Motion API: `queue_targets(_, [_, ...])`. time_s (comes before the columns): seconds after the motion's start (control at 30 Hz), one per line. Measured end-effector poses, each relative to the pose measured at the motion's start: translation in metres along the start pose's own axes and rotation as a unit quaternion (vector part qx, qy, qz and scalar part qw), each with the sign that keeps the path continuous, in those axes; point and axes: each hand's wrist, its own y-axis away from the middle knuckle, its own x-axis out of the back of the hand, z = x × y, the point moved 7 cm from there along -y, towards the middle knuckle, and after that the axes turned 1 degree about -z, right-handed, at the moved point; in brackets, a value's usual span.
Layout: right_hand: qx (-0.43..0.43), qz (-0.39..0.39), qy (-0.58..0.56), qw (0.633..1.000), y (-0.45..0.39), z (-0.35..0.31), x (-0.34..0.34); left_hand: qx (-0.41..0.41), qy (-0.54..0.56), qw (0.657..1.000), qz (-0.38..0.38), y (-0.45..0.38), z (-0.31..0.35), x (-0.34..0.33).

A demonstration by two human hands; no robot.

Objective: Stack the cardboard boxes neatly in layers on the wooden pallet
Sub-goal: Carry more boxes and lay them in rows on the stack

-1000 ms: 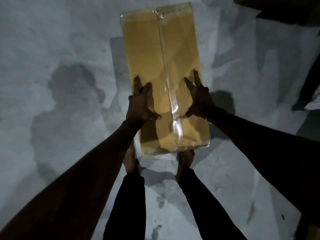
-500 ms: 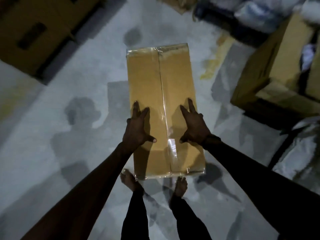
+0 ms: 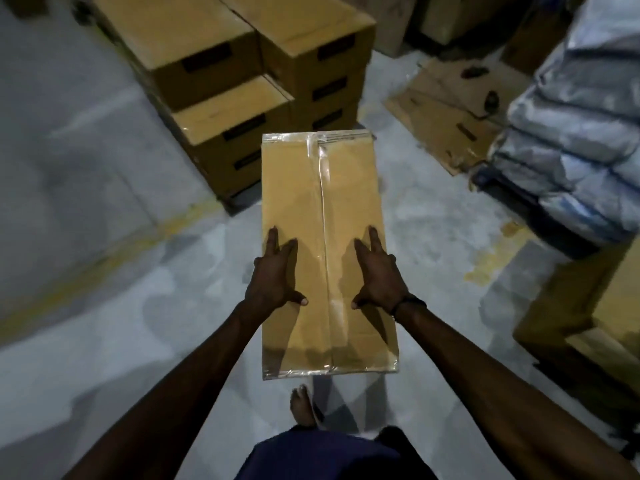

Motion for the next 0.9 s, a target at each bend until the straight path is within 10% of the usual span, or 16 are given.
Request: queue_targets(0.9, [0.250, -0.006, 0.045, 0.967, -0.356, -0.414, 0.089, 0.206, 0.043, 0.957, 0.200, -0.158, -0.307, 0.319])
